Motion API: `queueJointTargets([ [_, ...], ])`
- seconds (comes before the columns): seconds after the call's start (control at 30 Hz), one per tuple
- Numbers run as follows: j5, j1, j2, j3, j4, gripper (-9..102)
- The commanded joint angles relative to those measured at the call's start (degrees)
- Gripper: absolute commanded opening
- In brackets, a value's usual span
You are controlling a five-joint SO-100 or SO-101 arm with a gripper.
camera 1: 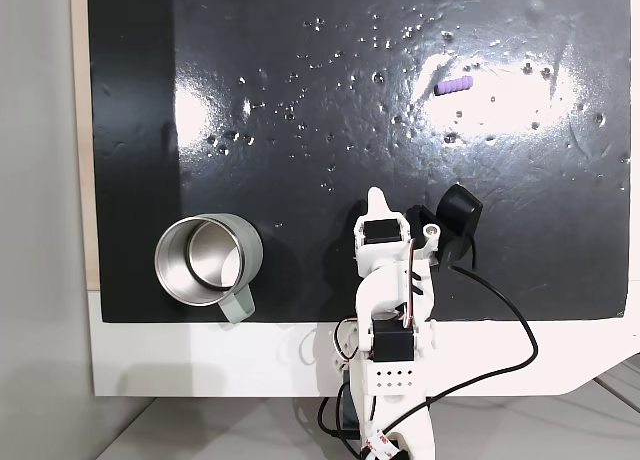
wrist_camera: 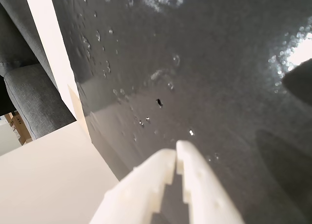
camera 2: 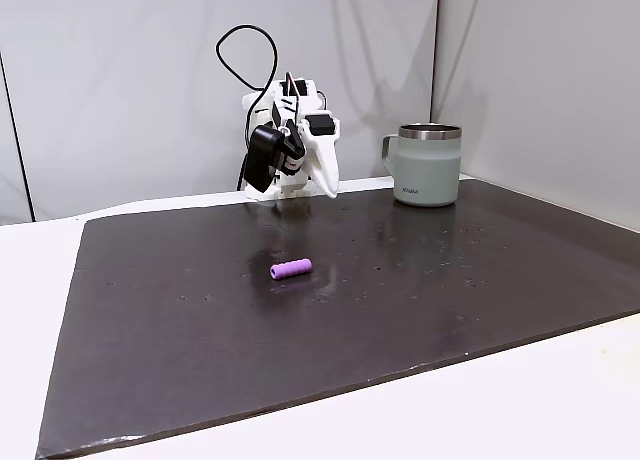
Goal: Grasp a pengrip and put it in the cup.
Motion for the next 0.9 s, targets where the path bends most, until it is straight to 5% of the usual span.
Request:
queueJointTargets([
  [0.0,-1.7,-1.2,0.8,-0.3,-1.8,0],
  [0.6,-2.1,1.8,0.3,-6.1,-4.1,0],
  [0.87,-3.9,2.1,-25.8,-20.6,-10.2,0],
])
